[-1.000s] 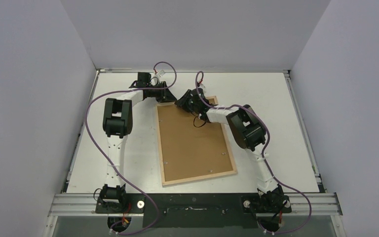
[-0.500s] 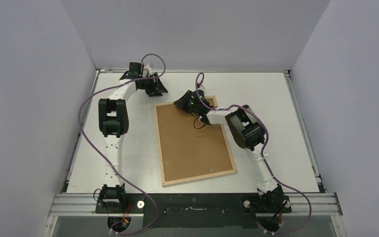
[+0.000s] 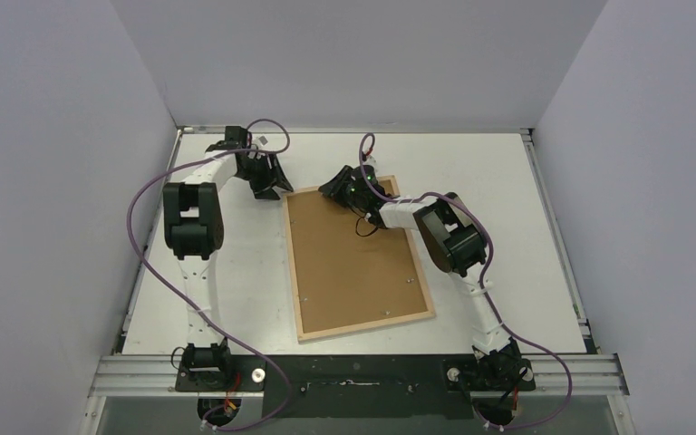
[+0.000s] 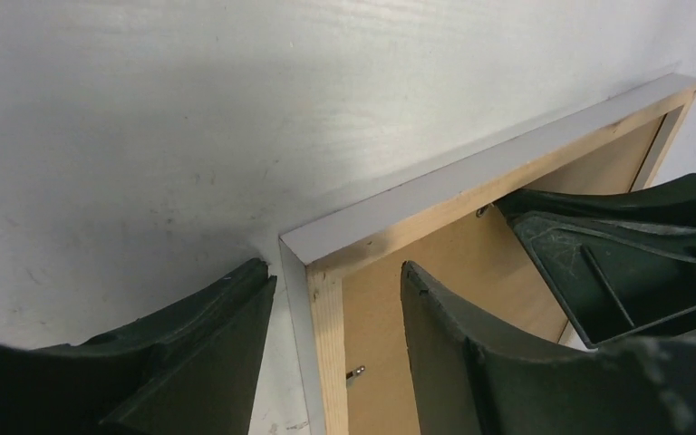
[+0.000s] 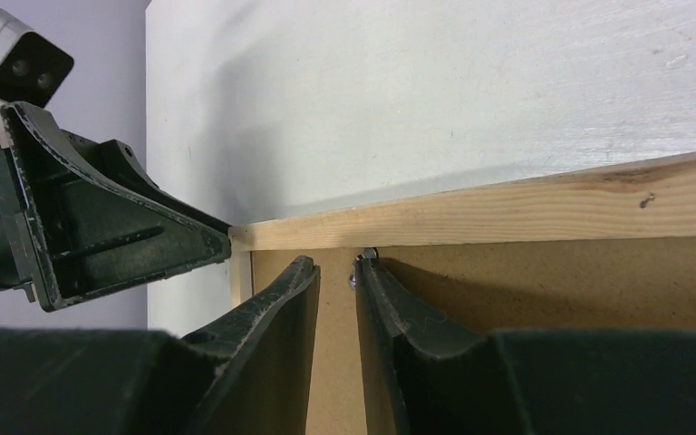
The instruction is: Put the photo into the frame
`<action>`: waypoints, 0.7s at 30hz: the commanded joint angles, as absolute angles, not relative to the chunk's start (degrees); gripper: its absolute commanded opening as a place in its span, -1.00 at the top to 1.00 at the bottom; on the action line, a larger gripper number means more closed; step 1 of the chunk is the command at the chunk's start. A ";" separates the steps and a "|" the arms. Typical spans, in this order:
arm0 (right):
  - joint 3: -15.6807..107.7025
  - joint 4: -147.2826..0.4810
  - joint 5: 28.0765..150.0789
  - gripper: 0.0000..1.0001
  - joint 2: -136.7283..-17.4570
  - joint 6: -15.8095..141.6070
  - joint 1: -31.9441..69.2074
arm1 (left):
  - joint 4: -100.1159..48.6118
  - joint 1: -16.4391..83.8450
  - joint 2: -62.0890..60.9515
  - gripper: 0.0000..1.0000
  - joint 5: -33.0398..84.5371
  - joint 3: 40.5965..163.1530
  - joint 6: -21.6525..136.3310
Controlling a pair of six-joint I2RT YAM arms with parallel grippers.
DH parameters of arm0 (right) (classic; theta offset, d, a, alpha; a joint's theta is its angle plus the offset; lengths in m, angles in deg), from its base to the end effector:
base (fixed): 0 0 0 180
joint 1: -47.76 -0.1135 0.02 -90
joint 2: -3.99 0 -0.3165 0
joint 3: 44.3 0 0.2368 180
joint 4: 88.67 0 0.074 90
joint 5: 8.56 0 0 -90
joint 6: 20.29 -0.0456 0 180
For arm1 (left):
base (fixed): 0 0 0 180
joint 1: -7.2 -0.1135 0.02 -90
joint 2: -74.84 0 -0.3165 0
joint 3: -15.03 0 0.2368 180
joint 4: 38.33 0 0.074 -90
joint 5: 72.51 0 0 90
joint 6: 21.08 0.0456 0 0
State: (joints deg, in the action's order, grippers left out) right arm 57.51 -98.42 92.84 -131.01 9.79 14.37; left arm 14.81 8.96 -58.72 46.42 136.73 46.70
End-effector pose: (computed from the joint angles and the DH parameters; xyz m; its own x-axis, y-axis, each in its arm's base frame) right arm 0.4550 0.3107 0.1605 -0.7643 0.5122 -0.3918 -0.0589 0.5496 0.8333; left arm 0.5171 -0.0380 0.1909 -0.9260 -0.3027 -0.2254 -0.1285 0.8145 -0.5657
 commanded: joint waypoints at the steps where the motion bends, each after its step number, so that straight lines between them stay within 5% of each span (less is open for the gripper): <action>1: 57.23 -92.18 90.85 0.50 -131.78 11.18 14.60 | 16.28 9.22 -57.50 0.06 47.07 134.08 46.99; 6: 58.42 -91.27 91.35 0.49 -131.95 11.10 13.98 | 17.57 9.35 -58.96 0.43 47.60 133.99 45.79; 21: 61.40 -94.45 96.70 0.51 -135.97 12.05 13.66 | 17.74 10.10 -60.72 0.58 48.09 134.50 46.32</action>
State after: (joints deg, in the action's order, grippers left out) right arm 60.64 -94.90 93.69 -131.84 10.25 14.13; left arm 15.53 8.85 -58.46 47.64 134.48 45.83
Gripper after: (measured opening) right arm 0.246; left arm 0.225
